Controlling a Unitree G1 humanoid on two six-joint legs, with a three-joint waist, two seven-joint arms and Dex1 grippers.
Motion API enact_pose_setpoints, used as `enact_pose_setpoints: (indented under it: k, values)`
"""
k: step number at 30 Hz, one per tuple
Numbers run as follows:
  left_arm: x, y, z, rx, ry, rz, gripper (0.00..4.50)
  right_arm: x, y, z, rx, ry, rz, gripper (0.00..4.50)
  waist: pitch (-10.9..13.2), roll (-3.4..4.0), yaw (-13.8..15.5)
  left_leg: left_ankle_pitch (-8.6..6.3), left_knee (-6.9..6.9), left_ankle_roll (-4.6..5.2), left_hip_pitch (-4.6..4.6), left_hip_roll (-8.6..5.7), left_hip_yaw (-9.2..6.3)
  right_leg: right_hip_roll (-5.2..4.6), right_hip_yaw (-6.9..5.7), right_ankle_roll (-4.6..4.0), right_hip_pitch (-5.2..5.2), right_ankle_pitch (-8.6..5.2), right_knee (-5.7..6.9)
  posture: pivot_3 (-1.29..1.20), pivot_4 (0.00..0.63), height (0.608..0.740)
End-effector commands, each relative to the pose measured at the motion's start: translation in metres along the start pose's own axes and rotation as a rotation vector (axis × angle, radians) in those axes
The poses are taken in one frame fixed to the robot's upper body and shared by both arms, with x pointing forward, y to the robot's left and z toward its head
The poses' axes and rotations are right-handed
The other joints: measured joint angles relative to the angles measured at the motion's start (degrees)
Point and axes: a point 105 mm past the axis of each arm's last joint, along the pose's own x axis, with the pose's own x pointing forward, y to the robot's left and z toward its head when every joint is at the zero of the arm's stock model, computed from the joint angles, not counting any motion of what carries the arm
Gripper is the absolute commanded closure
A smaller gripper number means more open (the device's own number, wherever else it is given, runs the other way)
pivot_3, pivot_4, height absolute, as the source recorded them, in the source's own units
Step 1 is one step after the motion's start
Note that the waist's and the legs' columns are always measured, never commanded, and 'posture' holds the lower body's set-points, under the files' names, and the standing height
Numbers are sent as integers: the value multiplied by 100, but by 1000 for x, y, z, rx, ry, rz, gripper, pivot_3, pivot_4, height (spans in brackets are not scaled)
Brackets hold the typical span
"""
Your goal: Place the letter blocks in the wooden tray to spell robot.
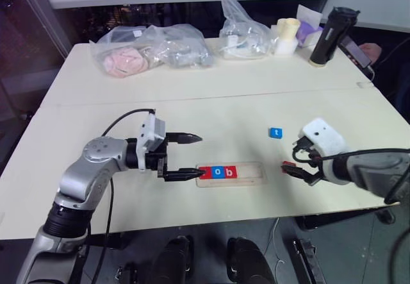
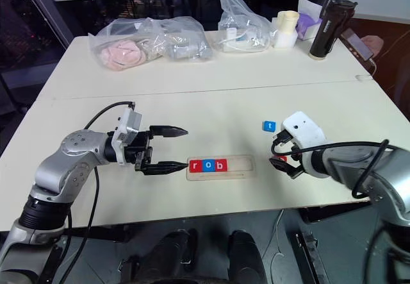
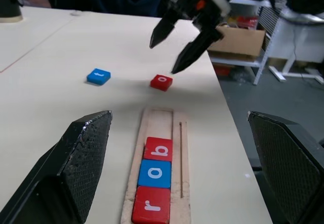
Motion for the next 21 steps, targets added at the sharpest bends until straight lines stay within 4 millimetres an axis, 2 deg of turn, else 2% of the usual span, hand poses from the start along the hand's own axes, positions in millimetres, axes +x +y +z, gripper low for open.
enact_pose_setpoints:
  k: [1, 4, 8, 15, 21]
  values:
    - [3, 0, 8, 40, -15, -8, 0, -2, -7, 1, -244, -80, 130, 48, 0, -1, -6, -6, 2, 9, 0, -2, 4, -1, 0, 5, 4, 4, -10, 0, 150, 738]
    - [4, 0, 8, 44, -14, -8, 0, 2, -18, -13, -296, -93, 206, 48, 1, 1, -17, -18, 14, 26, -2, -12, 15, -11, 5, 10, 10, 15, -17, 0, 150, 738]
    - [2, 0, 10, 50, -12, 5, 0, 18, -31, -44, -346, -26, 252, 48, 2, -2, -21, -20, 18, 26, -2, -16, 18, -17, 19, 12, 8, 18, -15, 0, 150, 738]
    - [1, -1, 10, 47, -8, 13, 0, 35, -31, -54, -308, -46, 286, 48, 1, 2, -18, -19, 16, 25, -2, -14, 15, -13, 28, 10, -1, 20, -3, 0, 150, 738]
    - [2, -2, 10, 45, -7, 10, 0, 40, -33, -57, -273, -56, 278, 48, 1, 0, 7, -21, 24, 22, 1, -14, 15, -12, 29, 6, 4, 22, -3, 0, 150, 738]
